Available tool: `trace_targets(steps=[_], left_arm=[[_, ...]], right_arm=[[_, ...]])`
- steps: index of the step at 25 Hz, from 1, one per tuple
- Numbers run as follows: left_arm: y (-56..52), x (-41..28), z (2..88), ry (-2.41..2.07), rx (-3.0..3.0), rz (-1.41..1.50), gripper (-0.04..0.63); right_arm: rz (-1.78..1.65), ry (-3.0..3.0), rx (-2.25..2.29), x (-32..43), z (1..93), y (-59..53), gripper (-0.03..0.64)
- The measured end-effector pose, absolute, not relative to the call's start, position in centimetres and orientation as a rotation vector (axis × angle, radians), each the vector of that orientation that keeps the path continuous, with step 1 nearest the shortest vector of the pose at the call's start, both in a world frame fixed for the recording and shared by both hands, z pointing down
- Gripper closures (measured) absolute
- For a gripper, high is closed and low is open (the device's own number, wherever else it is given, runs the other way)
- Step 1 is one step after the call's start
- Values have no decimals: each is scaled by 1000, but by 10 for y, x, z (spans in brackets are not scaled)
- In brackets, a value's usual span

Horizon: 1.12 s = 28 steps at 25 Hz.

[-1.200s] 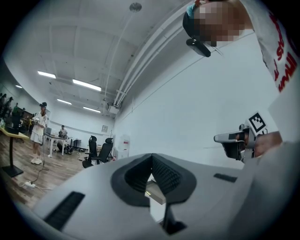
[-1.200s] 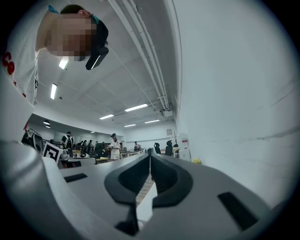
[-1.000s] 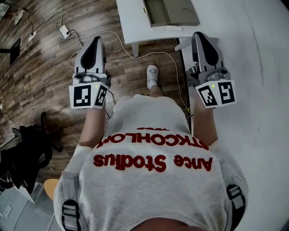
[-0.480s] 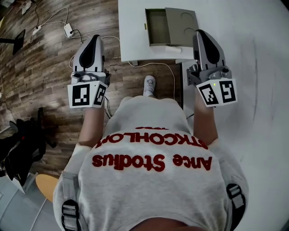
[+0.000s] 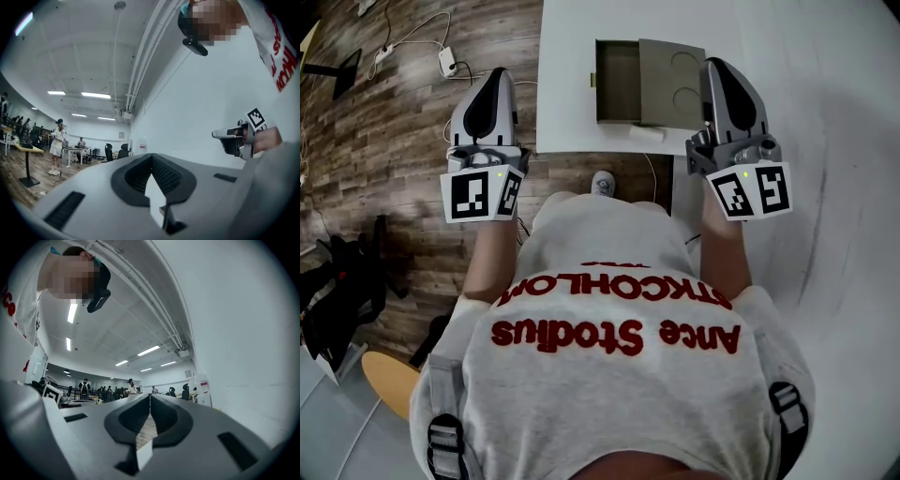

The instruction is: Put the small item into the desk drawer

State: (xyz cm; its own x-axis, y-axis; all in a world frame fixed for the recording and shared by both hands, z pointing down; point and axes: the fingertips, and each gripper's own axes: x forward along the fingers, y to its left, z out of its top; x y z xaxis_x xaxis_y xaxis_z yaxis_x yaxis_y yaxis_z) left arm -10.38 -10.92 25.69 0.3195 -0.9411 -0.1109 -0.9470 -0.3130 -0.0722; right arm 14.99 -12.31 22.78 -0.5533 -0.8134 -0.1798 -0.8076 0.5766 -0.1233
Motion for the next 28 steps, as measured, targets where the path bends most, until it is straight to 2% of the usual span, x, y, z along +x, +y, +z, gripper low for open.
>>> trace_targets(steps=[28], left_arm=[[-254, -119, 246, 1525, -2625, 114, 588]], right_arm=[[10, 2452, -1609, 128, 211, -214, 607]])
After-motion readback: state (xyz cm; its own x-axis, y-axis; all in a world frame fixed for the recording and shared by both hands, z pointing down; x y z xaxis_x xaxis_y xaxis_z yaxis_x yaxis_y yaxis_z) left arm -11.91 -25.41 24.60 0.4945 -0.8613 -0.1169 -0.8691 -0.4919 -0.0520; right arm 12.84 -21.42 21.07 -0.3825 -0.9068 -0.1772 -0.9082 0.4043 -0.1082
